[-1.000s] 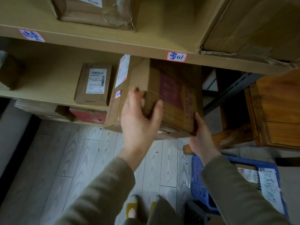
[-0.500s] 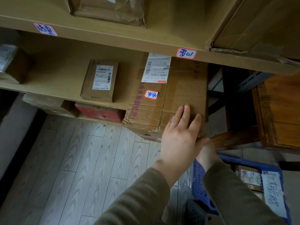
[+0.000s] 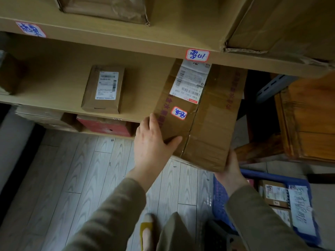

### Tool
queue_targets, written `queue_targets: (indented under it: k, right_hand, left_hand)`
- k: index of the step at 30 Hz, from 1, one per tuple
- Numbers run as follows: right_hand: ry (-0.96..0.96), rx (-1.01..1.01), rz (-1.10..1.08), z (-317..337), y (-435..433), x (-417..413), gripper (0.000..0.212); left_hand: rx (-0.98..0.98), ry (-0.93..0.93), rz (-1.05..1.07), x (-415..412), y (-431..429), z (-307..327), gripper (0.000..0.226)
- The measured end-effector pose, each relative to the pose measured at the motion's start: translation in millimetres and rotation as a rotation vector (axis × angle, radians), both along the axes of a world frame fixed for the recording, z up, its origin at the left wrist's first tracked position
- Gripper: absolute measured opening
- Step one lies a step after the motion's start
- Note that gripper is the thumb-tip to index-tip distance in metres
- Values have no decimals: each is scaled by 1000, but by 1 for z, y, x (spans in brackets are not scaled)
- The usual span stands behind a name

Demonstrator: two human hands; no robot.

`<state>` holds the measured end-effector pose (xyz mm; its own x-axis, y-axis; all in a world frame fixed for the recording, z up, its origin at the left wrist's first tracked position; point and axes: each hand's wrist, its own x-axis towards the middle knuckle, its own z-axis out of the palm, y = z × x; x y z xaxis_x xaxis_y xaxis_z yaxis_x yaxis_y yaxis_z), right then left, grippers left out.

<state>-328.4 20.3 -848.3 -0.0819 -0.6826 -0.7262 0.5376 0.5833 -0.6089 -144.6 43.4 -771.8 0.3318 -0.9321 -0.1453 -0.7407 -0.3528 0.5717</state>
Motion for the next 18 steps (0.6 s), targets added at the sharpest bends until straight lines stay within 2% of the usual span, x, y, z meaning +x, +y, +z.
queue_targets:
  k: [2,5,8,10,14,18]
  right_hand:
    - [15,-20,3,7,0,0,32]
    - [108,-10,-30,13,3,-2,30]
    - [105,86,-54,18,7,2,34]
    - [61,109,-124,24,0,4,37]
    - [0,65,-253,40,-30,4,20]
    - [27,9,-287,50,-56,-2,29]
  left_hand:
    - [15,14,34,2,-3,-2,91]
    - [49,131,131,3,-9,-5,83]
    - [50,280,178,0,-15,-6,81]
    - [21,387,168,-2,-24,-4,76]
    - [-2,515,134,-7,-54,-1,61]
    - [17,582,76,-15,-93,-4,51]
